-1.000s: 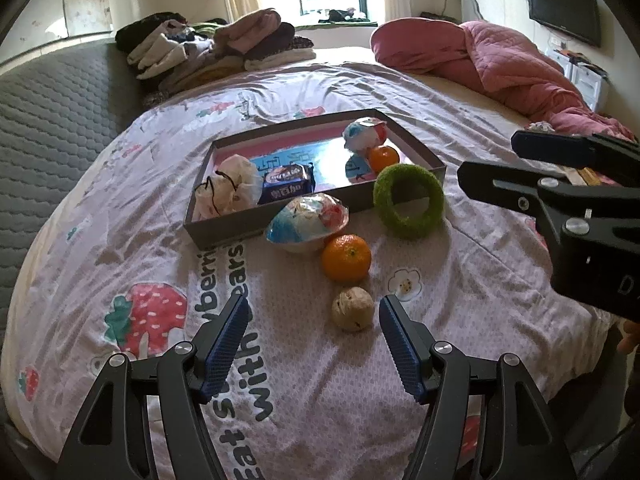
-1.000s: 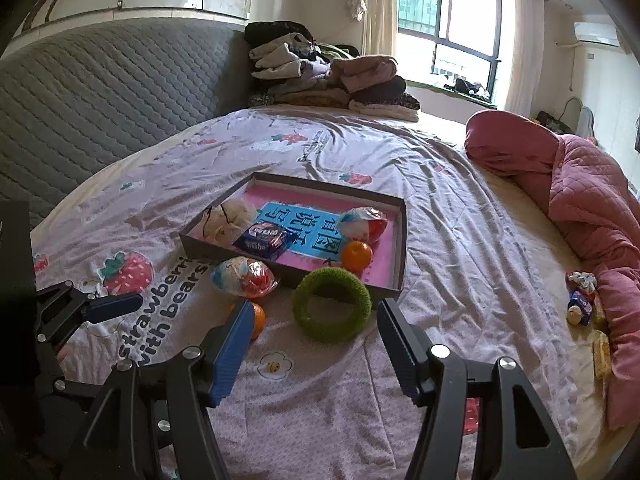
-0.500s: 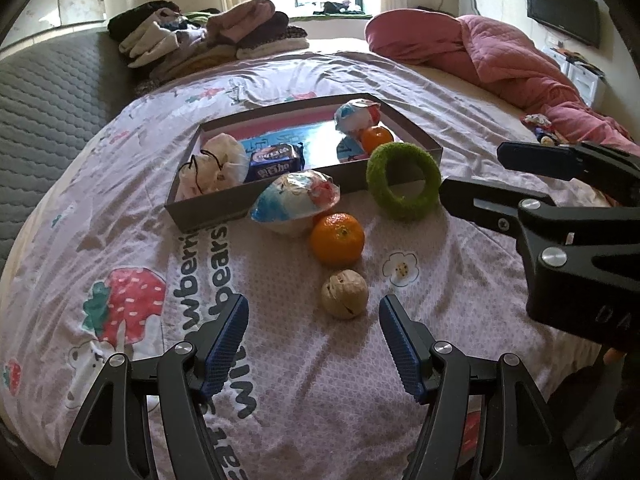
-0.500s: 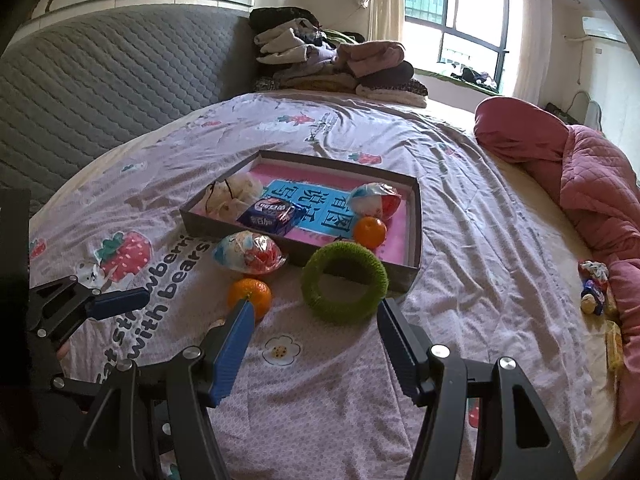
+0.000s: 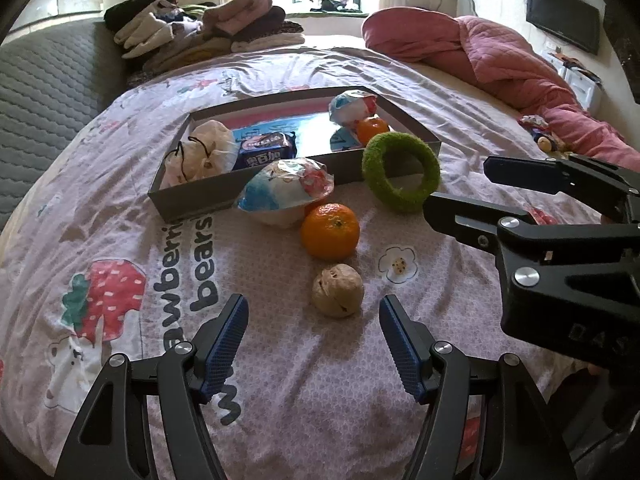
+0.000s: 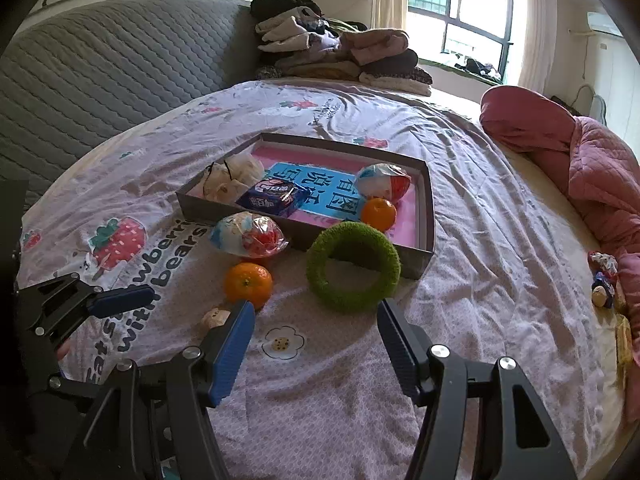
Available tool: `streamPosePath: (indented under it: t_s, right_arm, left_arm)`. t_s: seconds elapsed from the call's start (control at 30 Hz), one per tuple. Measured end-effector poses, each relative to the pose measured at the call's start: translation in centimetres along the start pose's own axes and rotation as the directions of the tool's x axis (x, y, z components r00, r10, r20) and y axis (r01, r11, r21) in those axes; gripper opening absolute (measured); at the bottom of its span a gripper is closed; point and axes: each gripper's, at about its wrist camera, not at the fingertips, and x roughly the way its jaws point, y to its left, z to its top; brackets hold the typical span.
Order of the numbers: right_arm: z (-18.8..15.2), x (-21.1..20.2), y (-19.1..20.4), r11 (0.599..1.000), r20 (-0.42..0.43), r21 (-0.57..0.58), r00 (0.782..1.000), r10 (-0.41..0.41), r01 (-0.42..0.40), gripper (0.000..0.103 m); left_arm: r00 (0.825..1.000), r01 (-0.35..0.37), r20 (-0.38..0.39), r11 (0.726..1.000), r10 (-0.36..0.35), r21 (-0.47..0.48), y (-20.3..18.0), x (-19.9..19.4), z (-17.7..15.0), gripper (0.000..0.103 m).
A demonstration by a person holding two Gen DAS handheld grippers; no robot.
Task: Organize objects
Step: 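Withdraw both tools from the tray toward the walnut and green fuzzy ring, then grasp the walnut with the left tool while the right tool grasps the green fuzzy ring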
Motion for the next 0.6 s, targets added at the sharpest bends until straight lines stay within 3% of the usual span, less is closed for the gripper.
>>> streamPosePath:
  t_s: [0.6]
  right_arm:
    - [-0.1,2.7,-0.8,0.999,-0.024,0.034,1.0,0.015,-0.015,0.063]
  left_arm:
    - [1.0,0.025,-0.005,1.0,-0.025,-0.009,0.2,2.2,0.1,0.069]
